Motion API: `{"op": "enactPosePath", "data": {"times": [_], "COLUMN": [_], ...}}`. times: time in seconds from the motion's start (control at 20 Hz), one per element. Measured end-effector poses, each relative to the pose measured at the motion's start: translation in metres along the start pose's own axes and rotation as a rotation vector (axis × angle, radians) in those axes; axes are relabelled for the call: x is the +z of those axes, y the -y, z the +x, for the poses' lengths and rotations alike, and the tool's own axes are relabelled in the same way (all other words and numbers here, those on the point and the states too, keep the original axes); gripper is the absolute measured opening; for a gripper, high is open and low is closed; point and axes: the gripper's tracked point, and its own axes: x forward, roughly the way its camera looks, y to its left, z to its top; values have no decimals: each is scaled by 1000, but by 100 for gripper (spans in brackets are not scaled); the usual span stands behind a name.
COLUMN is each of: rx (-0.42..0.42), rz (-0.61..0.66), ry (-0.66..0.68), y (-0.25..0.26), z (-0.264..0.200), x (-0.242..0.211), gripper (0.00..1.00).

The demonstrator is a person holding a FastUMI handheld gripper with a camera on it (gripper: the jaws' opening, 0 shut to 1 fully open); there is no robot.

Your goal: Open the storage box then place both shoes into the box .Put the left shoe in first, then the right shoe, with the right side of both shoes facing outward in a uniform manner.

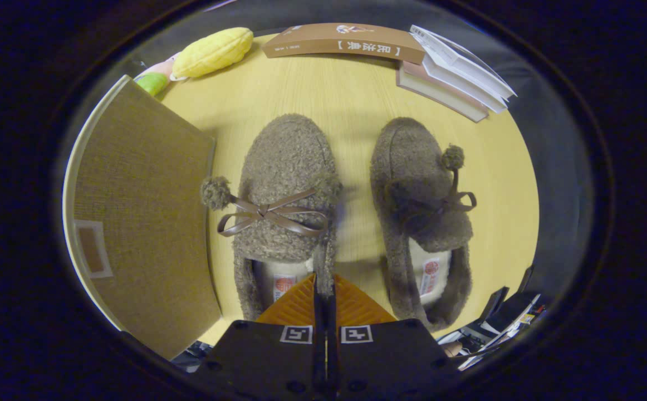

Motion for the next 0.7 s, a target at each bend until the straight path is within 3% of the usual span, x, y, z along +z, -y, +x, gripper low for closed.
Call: {"op": "enactPosePath", "data": {"times": [0.35,0.7], "rx": [-147,-292], "rz": [96,153], "ry": [-23,47], "y": [7,7], "z": [-60,-160], "x": [-1,11], "gripper": [5,5]}}
